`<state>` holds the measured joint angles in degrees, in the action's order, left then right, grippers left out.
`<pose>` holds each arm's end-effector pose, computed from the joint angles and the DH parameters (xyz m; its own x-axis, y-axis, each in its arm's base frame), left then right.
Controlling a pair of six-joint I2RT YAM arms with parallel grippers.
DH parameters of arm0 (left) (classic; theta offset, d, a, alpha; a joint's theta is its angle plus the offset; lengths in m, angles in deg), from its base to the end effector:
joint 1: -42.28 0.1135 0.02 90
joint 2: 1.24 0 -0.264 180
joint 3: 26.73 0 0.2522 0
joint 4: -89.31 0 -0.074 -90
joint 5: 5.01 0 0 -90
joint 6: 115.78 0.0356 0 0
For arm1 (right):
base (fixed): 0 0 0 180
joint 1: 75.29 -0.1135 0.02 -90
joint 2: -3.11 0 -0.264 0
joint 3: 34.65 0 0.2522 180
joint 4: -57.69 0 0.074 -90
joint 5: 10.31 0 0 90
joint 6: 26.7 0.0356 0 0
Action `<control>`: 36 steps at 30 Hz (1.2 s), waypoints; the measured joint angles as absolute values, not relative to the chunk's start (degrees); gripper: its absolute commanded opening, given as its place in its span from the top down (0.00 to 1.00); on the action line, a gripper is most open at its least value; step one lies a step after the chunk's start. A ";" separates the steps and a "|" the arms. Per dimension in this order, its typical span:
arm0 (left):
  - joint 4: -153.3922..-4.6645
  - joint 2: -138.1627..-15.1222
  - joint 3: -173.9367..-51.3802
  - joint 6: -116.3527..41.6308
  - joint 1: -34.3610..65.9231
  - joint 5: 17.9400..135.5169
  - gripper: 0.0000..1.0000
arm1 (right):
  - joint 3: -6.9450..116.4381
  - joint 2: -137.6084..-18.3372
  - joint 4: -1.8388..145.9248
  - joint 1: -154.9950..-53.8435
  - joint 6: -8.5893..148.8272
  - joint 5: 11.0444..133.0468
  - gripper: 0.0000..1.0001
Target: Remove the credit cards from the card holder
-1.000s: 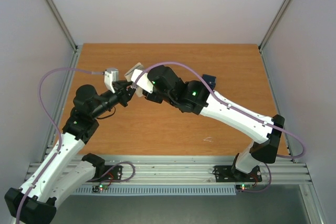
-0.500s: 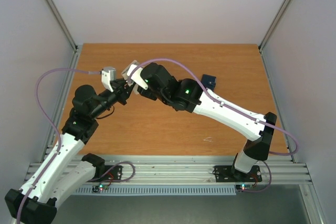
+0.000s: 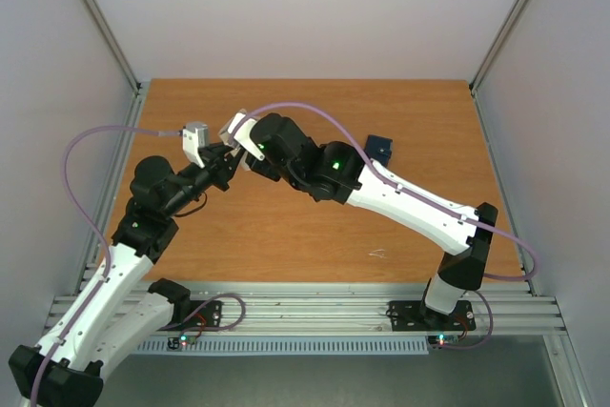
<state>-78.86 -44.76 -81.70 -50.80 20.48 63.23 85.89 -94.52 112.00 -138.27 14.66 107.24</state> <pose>0.1648 -0.0801 0.3446 -0.2970 -0.3043 -0.9051 0.6218 0.6577 -0.4252 0.1862 0.3288 0.4183 0.3018 -0.8730 -0.3831 -0.5811 0.1502 -0.7999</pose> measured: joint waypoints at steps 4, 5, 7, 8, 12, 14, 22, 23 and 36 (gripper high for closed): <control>-78.92 -44.76 -81.44 -50.16 20.59 63.56 1.00 | 86.66 -95.39 112.40 -138.47 14.40 107.24 0.59; -78.95 -44.76 -81.37 -49.64 20.74 63.60 1.00 | 86.97 -95.81 112.59 -138.54 14.33 107.22 0.62; -78.84 -44.76 -81.13 -48.83 20.87 63.73 1.00 | 87.29 -96.37 112.88 -138.64 14.01 107.24 0.76; -78.82 -44.76 -81.04 -48.35 20.92 63.84 1.00 | 87.51 -96.70 113.12 -138.69 13.85 107.00 0.83; -78.40 -44.76 -80.76 -47.10 21.07 64.24 1.00 | 87.80 -97.47 113.56 -138.99 14.03 107.00 0.99; -78.27 -44.79 -80.65 -46.75 21.07 64.35 1.00 | 88.01 -97.47 113.97 -138.64 14.49 106.73 0.99; -79.95 -43.47 -76.35 -46.08 21.40 58.64 1.00 | 86.62 -95.74 113.80 -129.42 21.00 99.96 0.99; -80.67 -43.30 -76.19 -46.08 21.92 56.56 1.00 | 85.02 -94.78 114.36 -127.78 21.74 96.27 0.99; -74.33 -43.37 -85.50 -35.17 25.26 29.53 1.00 | 73.68 -75.54 117.42 -115.15 26.03 48.49 0.42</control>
<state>-74.33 -43.37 -85.50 -35.17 25.26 29.53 73.68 -75.54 117.42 -115.15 26.03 48.49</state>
